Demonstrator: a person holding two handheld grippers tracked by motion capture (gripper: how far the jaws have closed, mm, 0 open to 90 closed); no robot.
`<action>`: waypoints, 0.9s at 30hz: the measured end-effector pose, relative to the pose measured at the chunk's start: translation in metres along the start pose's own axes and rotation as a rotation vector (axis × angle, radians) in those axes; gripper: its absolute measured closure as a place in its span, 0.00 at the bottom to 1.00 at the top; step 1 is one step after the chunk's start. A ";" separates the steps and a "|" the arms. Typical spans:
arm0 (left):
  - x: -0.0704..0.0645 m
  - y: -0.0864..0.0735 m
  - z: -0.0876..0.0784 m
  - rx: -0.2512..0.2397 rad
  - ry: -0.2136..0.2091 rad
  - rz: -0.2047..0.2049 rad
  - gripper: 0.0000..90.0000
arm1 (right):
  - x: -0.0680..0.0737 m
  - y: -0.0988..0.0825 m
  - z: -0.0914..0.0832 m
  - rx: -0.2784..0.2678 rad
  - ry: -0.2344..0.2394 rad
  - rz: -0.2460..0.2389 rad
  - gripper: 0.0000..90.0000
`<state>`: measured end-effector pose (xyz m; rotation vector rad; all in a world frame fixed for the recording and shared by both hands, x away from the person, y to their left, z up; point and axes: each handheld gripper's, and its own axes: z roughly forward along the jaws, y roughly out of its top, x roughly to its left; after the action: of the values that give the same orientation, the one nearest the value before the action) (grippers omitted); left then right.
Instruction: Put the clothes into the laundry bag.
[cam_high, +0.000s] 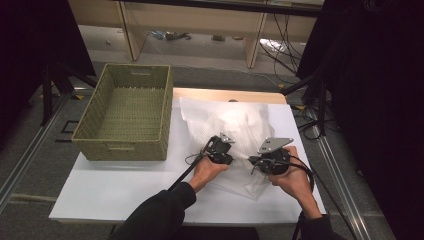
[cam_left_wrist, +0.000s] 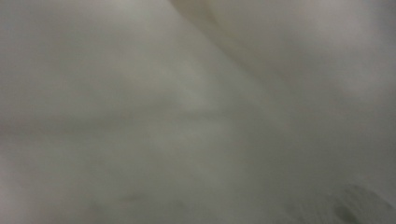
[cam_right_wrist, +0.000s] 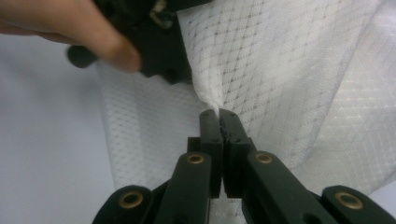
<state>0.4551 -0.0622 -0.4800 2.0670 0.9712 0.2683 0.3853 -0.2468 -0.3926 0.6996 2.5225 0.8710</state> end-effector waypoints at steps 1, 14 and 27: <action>0.000 0.003 0.004 -0.021 0.015 -0.013 0.95 | 0.000 0.000 0.000 0.001 0.001 -0.008 1.00; 0.005 -0.023 -0.075 0.044 0.023 0.164 0.57 | 0.003 -0.002 0.012 0.026 0.030 0.009 1.00; 0.040 -0.053 -0.086 0.090 0.118 0.053 0.50 | 0.004 0.001 0.012 0.020 0.028 0.003 1.00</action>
<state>0.4113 0.0372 -0.4701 2.1817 1.0163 0.3844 0.3880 -0.2389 -0.4015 0.7026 2.5592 0.8632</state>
